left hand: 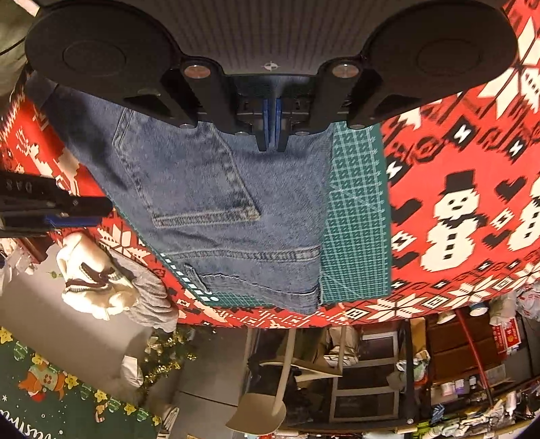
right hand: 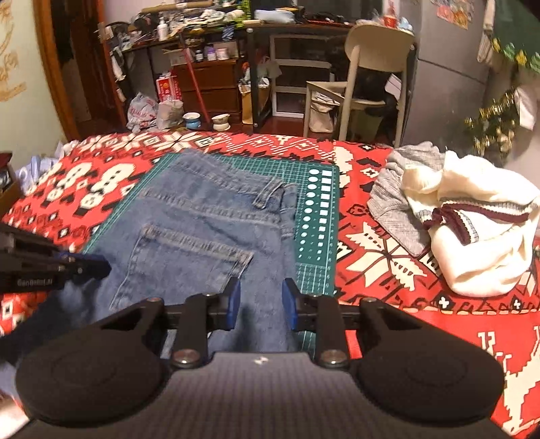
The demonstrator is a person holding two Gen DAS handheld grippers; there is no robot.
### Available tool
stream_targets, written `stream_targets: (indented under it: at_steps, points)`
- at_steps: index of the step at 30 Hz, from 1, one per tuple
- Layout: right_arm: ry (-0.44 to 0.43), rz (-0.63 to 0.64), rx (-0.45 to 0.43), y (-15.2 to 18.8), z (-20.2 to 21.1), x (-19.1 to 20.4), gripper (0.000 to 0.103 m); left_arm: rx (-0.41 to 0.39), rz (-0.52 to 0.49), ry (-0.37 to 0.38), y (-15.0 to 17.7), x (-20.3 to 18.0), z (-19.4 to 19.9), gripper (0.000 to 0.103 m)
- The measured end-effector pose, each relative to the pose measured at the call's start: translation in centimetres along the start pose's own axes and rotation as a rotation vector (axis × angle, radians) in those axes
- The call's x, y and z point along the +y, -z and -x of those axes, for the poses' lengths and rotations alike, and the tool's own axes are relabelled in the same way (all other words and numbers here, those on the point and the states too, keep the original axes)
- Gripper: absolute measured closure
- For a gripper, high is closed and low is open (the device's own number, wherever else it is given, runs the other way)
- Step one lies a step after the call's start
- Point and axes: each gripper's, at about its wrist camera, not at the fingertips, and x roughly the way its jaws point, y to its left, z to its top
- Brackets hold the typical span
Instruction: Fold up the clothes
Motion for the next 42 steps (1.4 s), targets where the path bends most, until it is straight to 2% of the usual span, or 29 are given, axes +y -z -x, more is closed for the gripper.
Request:
stream_targets:
  at_steps: [5, 8, 12, 16, 17, 18, 20, 22, 24, 26, 32, 36, 40, 42]
  points:
    - [-0.013, -0.047, 0.009, -2.0, -2.4, -1.6, 0.075, 0.005, -0.004, 0.022, -1.0, -0.1, -0.9, 0.099]
    - [-0.064, -0.086, 0.034, -2.9, -4.4, -2.4, 0.078, 0.010, 0.003, 0.037, -1.2, 0.1, -1.2, 0.099]
    - [-0.087, -0.126, 0.073, -3.5, -7.0, -3.3, 0.078, 0.016, 0.000, 0.048, -1.4, 0.2, -1.3, 0.099]
    - [-0.148, -0.182, 0.086, -3.8, -8.3, -4.2, 0.079, 0.018, -0.012, 0.051, -1.4, 0.2, -1.4, 0.099]
    - [-0.148, -0.177, 0.076, -3.9, -8.2, -4.1, 0.094, 0.018, -0.013, 0.051, -1.4, 0.2, -1.4, 0.099]
    - [-0.147, -0.171, 0.066, -3.9, -8.1, -3.9, 0.100, 0.018, -0.012, 0.051, -1.4, 0.3, -1.4, 0.099]
    - [-0.094, -0.101, 0.013, -3.9, -6.9, -2.7, 0.102, 0.019, -0.009, 0.051, -1.4, 0.3, -1.4, 0.099]
    - [-0.042, -0.046, -0.026, -3.8, -6.0, -1.5, 0.102, 0.017, -0.014, 0.048, -1.3, 0.1, -1.4, 0.099]
    - [-0.008, -0.028, -0.029, -3.5, -6.0, -1.0, 0.102, 0.013, -0.028, 0.044, -1.2, -0.1, -1.5, 0.099]
    - [0.013, -0.042, 0.004, -3.2, -7.1, -1.3, 0.102, 0.007, -0.047, 0.039, -1.0, -0.2, -1.5, 0.099]
    - [0.032, -0.033, 0.003, -2.3, -7.7, -1.3, 0.099, 0.029, -0.018, 0.056, -1.5, 0.0, -0.9, 0.098]
    - [0.024, -0.059, -0.002, -2.2, -7.5, -1.9, 0.097, -0.006, 0.013, 0.070, -2.8, 0.5, -0.3, 0.098]
    - [0.025, -0.056, -0.001, -2.2, -7.6, -1.7, 0.097, -0.018, 0.035, 0.061, -4.5, 1.2, -1.0, 0.098]
    - [0.018, -0.067, 0.002, -2.2, -7.5, -1.9, 0.097, 0.001, 0.040, 0.071, -5.1, 1.5, -2.0, 0.098]
